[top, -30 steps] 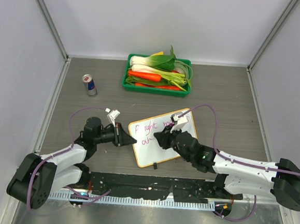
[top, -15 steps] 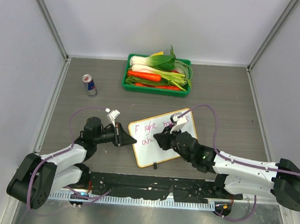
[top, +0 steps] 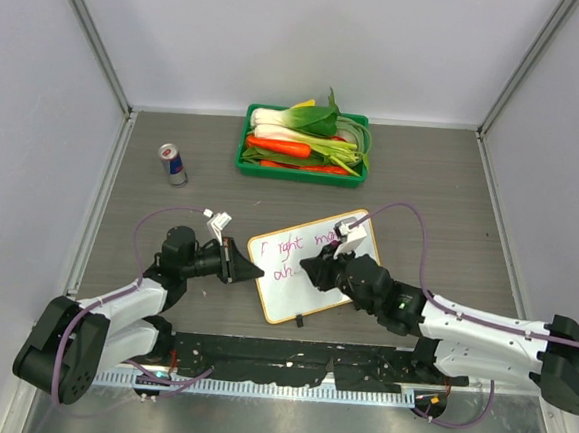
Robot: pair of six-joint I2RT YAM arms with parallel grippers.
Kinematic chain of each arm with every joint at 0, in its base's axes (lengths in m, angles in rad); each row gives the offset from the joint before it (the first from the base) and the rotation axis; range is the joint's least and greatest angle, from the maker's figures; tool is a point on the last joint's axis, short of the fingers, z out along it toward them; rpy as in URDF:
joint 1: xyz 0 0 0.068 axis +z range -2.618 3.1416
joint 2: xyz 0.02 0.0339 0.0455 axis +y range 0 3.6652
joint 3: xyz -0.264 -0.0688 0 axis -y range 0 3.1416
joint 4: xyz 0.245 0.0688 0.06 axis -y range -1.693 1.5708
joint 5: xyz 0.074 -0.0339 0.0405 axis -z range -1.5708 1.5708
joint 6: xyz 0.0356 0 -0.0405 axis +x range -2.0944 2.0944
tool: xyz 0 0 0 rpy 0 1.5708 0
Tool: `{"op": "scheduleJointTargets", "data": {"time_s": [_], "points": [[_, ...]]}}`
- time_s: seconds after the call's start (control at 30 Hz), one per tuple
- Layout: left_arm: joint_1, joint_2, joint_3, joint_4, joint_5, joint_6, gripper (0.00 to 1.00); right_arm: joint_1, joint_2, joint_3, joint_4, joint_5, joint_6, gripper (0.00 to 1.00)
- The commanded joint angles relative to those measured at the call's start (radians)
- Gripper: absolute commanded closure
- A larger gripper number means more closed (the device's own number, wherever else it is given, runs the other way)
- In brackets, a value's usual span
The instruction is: Write a sentence on the whiteboard
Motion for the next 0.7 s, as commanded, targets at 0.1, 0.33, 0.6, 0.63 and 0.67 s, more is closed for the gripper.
{"op": "scheduleJointTargets", "data": {"time_s": [0.1,0.33,0.6,0.63,0.67], "points": [[0.001,0.0,0.006,0.003,-0.014,0.036,1.0,-0.002,-0.085,0.03,0.043,0.042,-0.013,0.99],[0.001,-0.003,0.006,0.001,-0.014,0.036,1.0,-0.004,-0.004,0.059,0.043,0.058,-0.027,0.99],[0.001,-0.001,0.005,0.001,-0.014,0.036,1.0,-0.002,0.032,0.035,0.074,0.041,-0.001,0.99],[0.001,-0.001,0.006,0.001,-0.014,0.036,1.0,-0.002,0.029,0.027,0.075,0.042,-0.001,0.99],[0.001,-0.001,0.006,0.001,-0.016,0.036,1.0,-0.002,0.028,0.024,0.075,0.05,0.004,0.99]]}}
